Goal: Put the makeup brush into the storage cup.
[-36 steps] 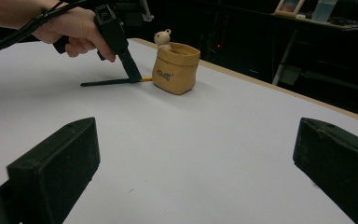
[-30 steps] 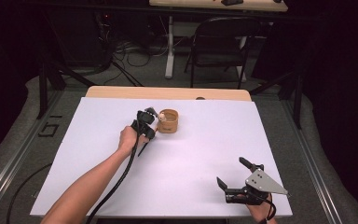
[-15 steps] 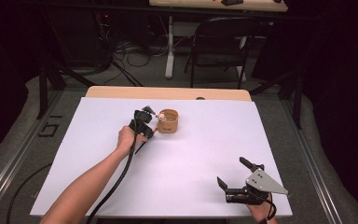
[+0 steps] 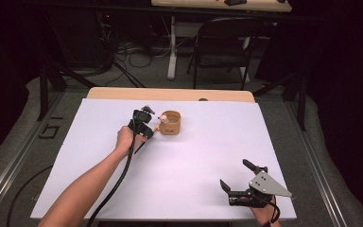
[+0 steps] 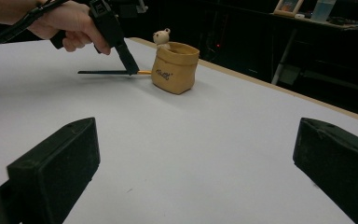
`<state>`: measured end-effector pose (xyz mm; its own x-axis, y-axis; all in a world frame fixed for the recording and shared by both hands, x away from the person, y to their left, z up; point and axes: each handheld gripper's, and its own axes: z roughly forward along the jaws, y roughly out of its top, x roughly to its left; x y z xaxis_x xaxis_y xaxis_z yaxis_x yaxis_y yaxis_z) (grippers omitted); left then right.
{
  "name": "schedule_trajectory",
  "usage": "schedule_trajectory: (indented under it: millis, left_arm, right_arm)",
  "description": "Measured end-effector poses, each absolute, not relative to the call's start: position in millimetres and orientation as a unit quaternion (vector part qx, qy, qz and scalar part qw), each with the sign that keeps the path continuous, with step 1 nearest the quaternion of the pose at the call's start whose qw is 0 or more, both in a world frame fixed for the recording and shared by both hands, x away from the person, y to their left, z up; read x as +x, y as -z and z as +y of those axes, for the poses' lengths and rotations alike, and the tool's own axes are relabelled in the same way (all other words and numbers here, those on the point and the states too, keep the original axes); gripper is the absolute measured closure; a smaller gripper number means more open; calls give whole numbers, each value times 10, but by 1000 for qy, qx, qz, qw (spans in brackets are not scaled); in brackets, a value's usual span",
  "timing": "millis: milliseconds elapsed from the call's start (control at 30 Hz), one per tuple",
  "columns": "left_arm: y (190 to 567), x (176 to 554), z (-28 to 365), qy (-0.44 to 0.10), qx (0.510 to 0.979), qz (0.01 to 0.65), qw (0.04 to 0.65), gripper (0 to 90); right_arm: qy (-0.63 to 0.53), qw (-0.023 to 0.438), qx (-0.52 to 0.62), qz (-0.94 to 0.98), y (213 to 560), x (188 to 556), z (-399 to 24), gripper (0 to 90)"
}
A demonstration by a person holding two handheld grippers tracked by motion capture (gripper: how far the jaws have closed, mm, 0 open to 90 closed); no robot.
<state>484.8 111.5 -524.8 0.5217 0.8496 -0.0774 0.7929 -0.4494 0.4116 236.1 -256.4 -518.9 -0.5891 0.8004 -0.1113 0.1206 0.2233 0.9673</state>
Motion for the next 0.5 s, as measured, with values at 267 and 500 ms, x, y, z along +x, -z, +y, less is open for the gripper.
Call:
schedule_trajectory:
  millis: [267, 500]
  left_arm:
    - [5234, 4854, 1207, -74, 842, 492, 209, 835]
    - [5189, 4829, 1277, -79, 840, 491, 217, 835]
  right_arm:
    - [-532, 320, 321, 715, 5191, 2361, -2563, 0]
    - [-532, 320, 322, 715, 5192, 2360, -2563, 0]
